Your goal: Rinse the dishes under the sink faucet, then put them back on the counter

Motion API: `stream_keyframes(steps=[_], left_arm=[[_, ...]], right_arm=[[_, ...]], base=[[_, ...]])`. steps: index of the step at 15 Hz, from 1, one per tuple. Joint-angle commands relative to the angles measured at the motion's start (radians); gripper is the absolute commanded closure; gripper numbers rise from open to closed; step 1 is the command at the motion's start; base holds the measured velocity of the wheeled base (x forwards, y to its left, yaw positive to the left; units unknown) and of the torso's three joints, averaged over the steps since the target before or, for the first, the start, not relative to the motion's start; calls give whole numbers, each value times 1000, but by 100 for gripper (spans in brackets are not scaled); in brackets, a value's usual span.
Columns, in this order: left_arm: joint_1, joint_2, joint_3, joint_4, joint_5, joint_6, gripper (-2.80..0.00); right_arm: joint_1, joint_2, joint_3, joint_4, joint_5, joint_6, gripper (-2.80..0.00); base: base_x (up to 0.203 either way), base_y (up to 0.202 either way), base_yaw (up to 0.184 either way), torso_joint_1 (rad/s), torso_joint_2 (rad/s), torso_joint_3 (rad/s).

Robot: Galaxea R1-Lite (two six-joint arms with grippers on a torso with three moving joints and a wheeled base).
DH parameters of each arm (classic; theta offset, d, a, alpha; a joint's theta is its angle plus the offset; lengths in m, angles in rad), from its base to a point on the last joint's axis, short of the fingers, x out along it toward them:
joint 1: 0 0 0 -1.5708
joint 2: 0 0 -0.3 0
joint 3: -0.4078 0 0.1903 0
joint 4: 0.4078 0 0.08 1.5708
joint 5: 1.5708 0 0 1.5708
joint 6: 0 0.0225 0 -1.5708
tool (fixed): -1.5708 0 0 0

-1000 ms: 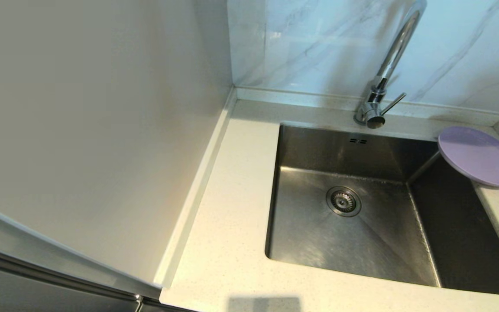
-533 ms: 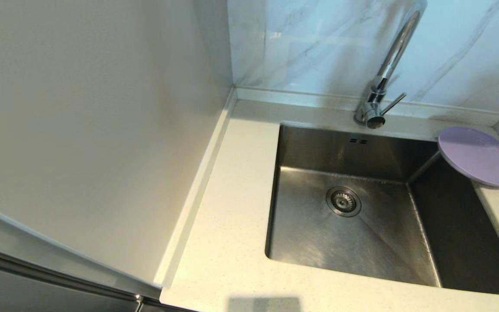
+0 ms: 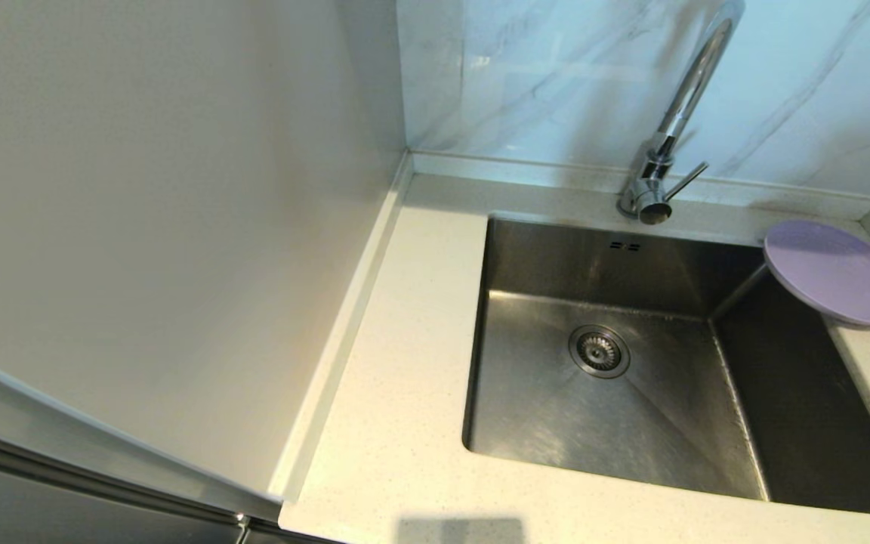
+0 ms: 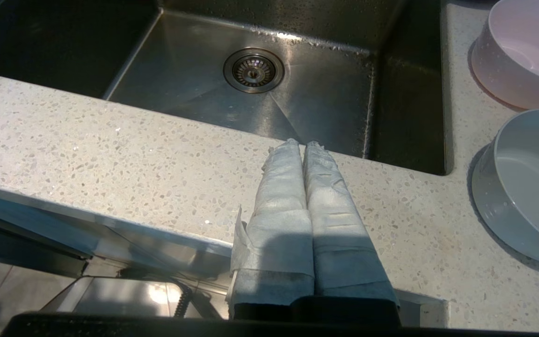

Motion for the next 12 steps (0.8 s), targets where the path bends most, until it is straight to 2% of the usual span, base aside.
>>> stream_keyframes(steps=[1,12], left_arm=[[0,0,0,0,0,-1,0],[0,0,0,0,0,-1,0]], right_arm=[[1,3,9,1,0,-1,0],[0,3,9,1,0,-1,0]], base=[[0,0,0,0,0,0],[0,0,0,0,0,0]])
